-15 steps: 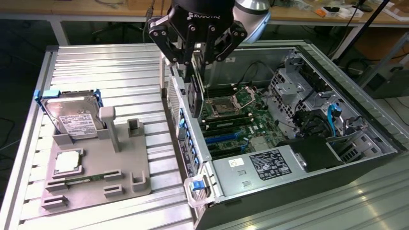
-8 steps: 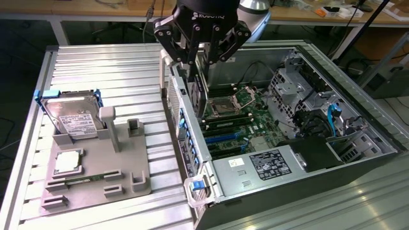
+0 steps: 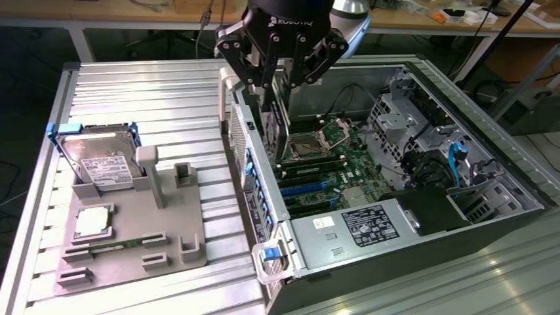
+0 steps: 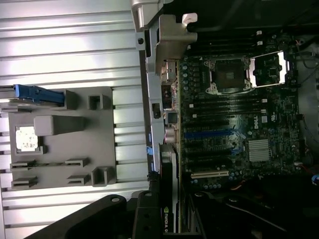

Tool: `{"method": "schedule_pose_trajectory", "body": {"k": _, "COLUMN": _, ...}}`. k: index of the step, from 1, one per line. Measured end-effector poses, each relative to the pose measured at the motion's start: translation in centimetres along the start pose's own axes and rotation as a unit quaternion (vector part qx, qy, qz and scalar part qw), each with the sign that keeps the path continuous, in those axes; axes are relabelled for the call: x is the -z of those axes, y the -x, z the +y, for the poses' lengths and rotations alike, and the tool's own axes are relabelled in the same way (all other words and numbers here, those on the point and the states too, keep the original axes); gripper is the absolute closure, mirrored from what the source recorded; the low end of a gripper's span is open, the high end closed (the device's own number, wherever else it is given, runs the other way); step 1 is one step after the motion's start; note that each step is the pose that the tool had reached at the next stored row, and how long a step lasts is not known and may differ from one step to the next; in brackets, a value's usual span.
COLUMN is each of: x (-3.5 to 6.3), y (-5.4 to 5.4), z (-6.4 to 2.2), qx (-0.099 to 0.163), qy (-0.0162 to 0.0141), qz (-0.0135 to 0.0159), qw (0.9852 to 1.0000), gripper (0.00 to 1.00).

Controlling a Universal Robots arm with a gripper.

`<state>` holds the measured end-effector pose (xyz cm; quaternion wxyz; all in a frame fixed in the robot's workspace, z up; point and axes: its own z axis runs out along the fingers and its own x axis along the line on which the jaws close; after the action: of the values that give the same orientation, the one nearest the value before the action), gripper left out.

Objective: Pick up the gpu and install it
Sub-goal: 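Pick up the gpu and move the gpu toward the slot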

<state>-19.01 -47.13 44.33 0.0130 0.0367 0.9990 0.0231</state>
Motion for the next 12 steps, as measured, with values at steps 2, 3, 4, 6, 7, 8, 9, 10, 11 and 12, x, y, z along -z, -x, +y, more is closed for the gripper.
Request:
{"method": "schedule_pose_trajectory", "body": {"k": 2, "x": 0.00, "y": 0.05, "z": 0.01, "qx": 0.000, "qy": 0.0000, "qz": 0.0000, "qw": 1.0000, "gripper": 0.73}}
{"method": "schedule_pose_trajectory", "body": {"k": 3, "x": 0.00, "y": 0.07, "z": 0.01, "qx": 0.000, "qy": 0.0000, "qz": 0.0000, "qw": 1.0000, "gripper": 0.73}}
{"method": "schedule_pose_trajectory", "body": {"k": 4, "x": 0.00, "y": 0.09, "z": 0.01, "qx": 0.000, "qy": 0.0000, "qz": 0.0000, "qw": 1.0000, "gripper": 0.73}}
{"method": "schedule_pose_trajectory", "body": {"k": 6, "x": 0.00, "y": 0.11, "z": 0.03, "qx": 0.000, "qy": 0.0000, "qz": 0.0000, "qw": 1.0000, "gripper": 0.73}}
{"method": "schedule_pose_trajectory", "body": {"k": 7, "x": 0.00, "y": 0.13, "z": 0.04, "qx": 0.000, "qy": -0.0001, "qz": 0.0000, "qw": 1.0000, "gripper": 0.73}}
{"method": "schedule_pose_trajectory", "body": {"k": 8, "x": -0.01, "y": 0.14, "z": 0.04, "qx": 0.000, "qy": -0.0001, "qz": 0.0000, "qw": 1.0000, "gripper": 0.73}}
{"method": "schedule_pose_trajectory", "body": {"k": 9, "x": -0.01, "y": 0.14, "z": 0.05, "qx": 0.000, "qy": -0.0002, "qz": 0.0000, "qw": 1.0000, "gripper": 0.73}}
{"method": "schedule_pose_trajectory", "body": {"k": 10, "x": -0.01, "y": 0.15, "z": 0.06, "qx": 0.000, "qy": -0.0002, "qz": 0.0000, "qw": 1.0000, "gripper": 0.73}}
{"method": "schedule_pose_trajectory", "body": {"k": 11, "x": -0.01, "y": 0.16, "z": 0.07, "qx": 0.000, "qy": -0.0002, "qz": 0.0000, "qw": 1.0000, "gripper": 0.73}}
{"method": "schedule_pose_trajectory", "body": {"k": 12, "x": -0.01, "y": 0.21, "z": 0.08, "qx": 0.000, "qy": -0.0002, "qz": 0.0000, "qw": 1.0000, "gripper": 0.73}}
